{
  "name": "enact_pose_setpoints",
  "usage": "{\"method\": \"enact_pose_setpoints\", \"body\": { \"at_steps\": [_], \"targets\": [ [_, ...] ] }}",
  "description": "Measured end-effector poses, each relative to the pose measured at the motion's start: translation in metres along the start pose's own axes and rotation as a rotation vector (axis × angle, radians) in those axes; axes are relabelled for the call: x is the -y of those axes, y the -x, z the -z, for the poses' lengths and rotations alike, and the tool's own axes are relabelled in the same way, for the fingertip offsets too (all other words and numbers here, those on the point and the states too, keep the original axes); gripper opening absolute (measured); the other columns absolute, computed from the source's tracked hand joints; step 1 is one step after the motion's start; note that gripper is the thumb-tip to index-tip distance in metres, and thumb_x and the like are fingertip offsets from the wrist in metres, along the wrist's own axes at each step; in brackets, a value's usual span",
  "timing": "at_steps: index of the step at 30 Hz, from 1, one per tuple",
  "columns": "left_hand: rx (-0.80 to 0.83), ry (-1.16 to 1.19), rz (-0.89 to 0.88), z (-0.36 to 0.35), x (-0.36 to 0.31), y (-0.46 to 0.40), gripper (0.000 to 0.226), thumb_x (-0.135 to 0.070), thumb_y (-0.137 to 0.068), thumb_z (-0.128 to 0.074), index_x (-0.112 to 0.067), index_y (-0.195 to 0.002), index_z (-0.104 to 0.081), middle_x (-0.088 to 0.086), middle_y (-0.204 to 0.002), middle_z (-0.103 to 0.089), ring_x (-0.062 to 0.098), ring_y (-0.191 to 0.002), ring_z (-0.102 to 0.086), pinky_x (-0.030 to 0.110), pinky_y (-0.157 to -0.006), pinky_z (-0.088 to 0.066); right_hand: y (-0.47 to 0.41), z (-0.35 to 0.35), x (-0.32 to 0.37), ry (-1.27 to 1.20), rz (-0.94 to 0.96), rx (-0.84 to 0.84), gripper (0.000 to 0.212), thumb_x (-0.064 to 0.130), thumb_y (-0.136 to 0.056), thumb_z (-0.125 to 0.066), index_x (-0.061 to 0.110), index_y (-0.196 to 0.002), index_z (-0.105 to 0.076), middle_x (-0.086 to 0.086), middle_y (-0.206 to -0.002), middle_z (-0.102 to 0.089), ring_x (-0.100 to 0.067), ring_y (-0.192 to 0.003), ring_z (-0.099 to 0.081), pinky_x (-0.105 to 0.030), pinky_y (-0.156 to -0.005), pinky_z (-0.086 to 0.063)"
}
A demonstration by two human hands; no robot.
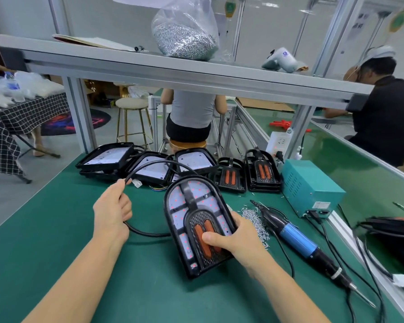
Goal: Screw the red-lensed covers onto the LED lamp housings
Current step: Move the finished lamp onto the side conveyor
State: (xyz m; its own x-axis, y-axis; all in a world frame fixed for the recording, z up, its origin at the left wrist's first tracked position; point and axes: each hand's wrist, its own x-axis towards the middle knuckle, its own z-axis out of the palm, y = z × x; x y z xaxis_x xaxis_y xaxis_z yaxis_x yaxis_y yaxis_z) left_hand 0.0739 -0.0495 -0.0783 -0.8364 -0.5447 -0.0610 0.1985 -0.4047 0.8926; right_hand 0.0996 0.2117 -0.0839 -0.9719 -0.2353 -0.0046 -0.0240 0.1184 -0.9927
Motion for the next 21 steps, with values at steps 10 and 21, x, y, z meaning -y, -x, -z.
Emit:
{"method": "enact_pose_setpoints", "body": {
  "at_steps": [10,21],
  "targets": [
    [0.392,0.032,-0.055,-0.017,-0.04,-0.001,0.019,-0.015,-0.09,-0.047,-0.006,-0.076,-0.057,-0.005,-0.049,-0.008,0.014,-0.044,-0.004,0.022,-0.04,-0.007,-0.022,0.003,0.042,0.092,0.314,-0.102,0.033,0.016,-0.072,-0.085,0.017,-0.1,-0.068,0.016,-0.111,-0.061,0.006,-0.088,-0.062,-0.011,-0.076,-0.046],
    [0.659,0.19,0.137,-0.034,-0.071,-0.001,0.017,-0.029,-0.056,-0.072,-0.013,-0.063,-0.071,-0.007,-0.05,-0.006,0.009,-0.043,-0.005,0.021,-0.04,-0.007,-0.026,-0.007,0.055,-0.004,0.244,0.071,0.053,0.045,-0.072,-0.078,0.027,-0.119,-0.061,0.002,-0.112,-0.071,-0.01,-0.106,-0.066,-0.025,-0.092,-0.052]
  ]
}}
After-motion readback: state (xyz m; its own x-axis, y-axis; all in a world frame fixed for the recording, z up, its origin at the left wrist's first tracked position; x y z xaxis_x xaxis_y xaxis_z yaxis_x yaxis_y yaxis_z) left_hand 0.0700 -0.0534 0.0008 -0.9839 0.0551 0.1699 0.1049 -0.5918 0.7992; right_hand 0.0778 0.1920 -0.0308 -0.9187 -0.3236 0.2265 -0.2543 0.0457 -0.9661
